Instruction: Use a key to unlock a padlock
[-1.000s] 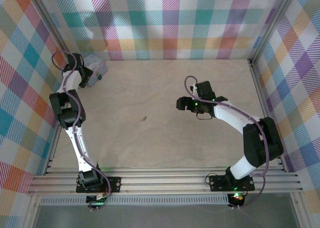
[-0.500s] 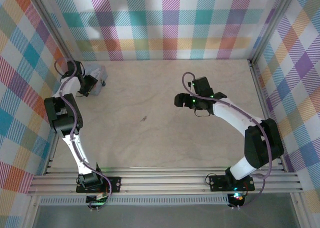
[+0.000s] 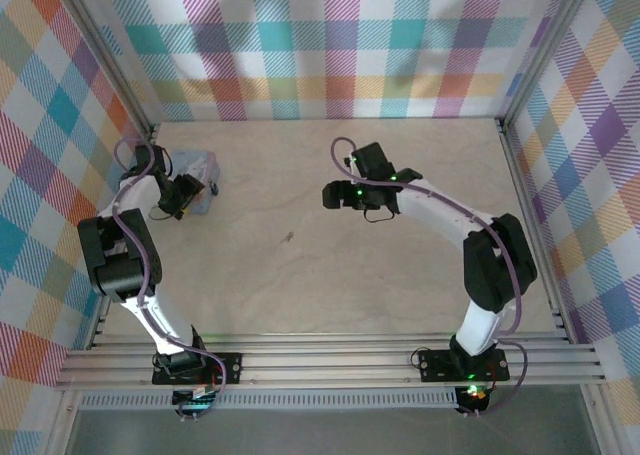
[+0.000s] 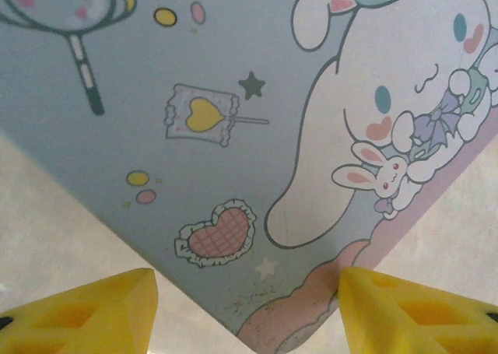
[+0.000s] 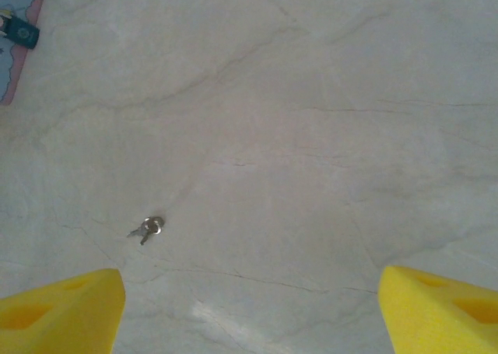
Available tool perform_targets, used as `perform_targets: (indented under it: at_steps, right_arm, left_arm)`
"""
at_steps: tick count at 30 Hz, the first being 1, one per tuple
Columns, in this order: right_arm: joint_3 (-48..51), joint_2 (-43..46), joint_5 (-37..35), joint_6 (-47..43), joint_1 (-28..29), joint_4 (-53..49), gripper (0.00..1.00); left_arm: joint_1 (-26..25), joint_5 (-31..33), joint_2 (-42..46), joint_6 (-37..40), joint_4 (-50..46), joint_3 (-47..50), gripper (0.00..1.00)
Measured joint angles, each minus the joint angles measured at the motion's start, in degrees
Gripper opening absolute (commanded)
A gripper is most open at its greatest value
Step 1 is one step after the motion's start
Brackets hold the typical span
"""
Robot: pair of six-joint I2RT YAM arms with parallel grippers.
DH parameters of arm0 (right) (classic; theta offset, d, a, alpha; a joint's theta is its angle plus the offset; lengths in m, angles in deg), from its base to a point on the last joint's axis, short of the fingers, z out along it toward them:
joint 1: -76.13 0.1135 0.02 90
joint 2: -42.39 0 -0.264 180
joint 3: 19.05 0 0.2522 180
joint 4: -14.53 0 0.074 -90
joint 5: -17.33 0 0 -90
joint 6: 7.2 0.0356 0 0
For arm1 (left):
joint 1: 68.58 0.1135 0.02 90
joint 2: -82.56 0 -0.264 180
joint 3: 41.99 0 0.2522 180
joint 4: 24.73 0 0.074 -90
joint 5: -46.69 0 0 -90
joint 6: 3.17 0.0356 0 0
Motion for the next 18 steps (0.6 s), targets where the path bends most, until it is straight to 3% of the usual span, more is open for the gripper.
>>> perform_targets:
  at_steps: [6, 9, 13, 18]
  right_arm:
    - [-1.3, -2.3, 0.4, 0.0, 2.9, 0.1, 0.85]
    - [-1.3, -2.3, 0.8, 0.0, 3.5, 0.1, 0.85]
    - [-1.5, -2.3, 0.9, -0.2, 3.5, 0.1, 0.86]
    - [-1.5, -2.3, 0.8, -0.5, 3.5, 0.0, 0.86]
  left_arm:
    - [0.5, -0.3, 7.2, 1.0, -4.8, 4.9, 0.68]
    - [2.4, -3.5, 9.2, 0.6, -4.5, 5.0, 0.68]
    - [6.3, -8.4, 7.8, -1.2, -1.4, 5.0, 0.67]
    - [7.2, -11.1, 3.0, -3.4, 2.6, 5.0, 0.66]
